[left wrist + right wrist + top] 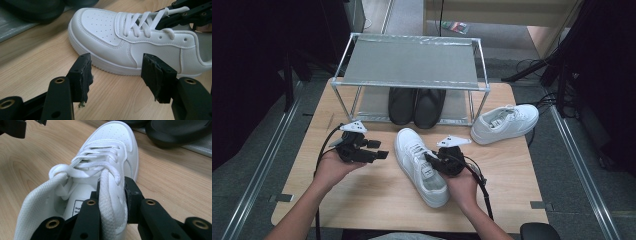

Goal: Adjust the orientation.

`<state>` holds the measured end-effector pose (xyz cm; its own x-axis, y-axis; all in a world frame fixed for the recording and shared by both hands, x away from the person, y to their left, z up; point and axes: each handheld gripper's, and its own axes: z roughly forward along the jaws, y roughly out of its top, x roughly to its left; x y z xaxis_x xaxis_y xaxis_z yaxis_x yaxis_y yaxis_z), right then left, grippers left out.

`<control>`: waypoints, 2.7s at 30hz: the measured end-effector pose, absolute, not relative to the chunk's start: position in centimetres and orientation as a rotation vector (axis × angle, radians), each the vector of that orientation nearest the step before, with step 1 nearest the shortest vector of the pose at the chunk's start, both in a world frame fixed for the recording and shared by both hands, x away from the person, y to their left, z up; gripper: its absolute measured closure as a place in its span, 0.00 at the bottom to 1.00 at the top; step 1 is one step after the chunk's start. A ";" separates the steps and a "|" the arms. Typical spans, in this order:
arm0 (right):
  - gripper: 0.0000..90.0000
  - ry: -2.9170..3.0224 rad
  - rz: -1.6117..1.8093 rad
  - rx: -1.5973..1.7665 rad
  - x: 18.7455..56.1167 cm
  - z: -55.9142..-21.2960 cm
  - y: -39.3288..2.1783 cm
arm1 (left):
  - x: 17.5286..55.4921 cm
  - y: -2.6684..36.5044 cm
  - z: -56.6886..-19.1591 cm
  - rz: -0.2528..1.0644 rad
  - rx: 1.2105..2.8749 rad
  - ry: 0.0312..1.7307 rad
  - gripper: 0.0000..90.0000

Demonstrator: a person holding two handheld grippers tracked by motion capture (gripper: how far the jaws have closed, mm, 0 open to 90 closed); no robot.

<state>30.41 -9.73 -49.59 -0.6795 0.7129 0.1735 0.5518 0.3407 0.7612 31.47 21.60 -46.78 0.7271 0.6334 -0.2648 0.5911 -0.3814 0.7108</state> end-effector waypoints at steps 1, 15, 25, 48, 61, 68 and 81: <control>0.88 2.410 1.252 1.153 30.4 -49.6 -9.7 | 31.5 21.6 -46.8 0.064 2.085 0.925 0.46; 0.92 2.480 1.301 1.175 31.4 -48.9 -10.1 | 31.3 22.6 -46.8 0.090 2.066 0.953 0.44; 0.93 2.535 1.353 1.124 32.6 -46.9 -10.7 | 31.3 23.2 -46.9 0.087 2.052 0.966 0.44; 0.92 2.762 1.485 0.744 37.2 -38.7 -12.6 | 31.5 24.4 -47.0 0.092 2.020 0.987 0.43; 0.92 2.670 1.491 0.767 38.6 -31.3 -11.1 | 31.4 24.1 -47.1 0.091 2.035 0.964 0.44; 0.92 2.555 1.510 0.889 40.9 -28.3 -9.7 | 31.4 24.0 -47.1 0.070 2.044 0.941 0.44; 0.92 2.339 1.446 1.163 46.0 -26.4 -7.7 | 31.3 23.4 -47.3 0.074 2.087 0.899 0.45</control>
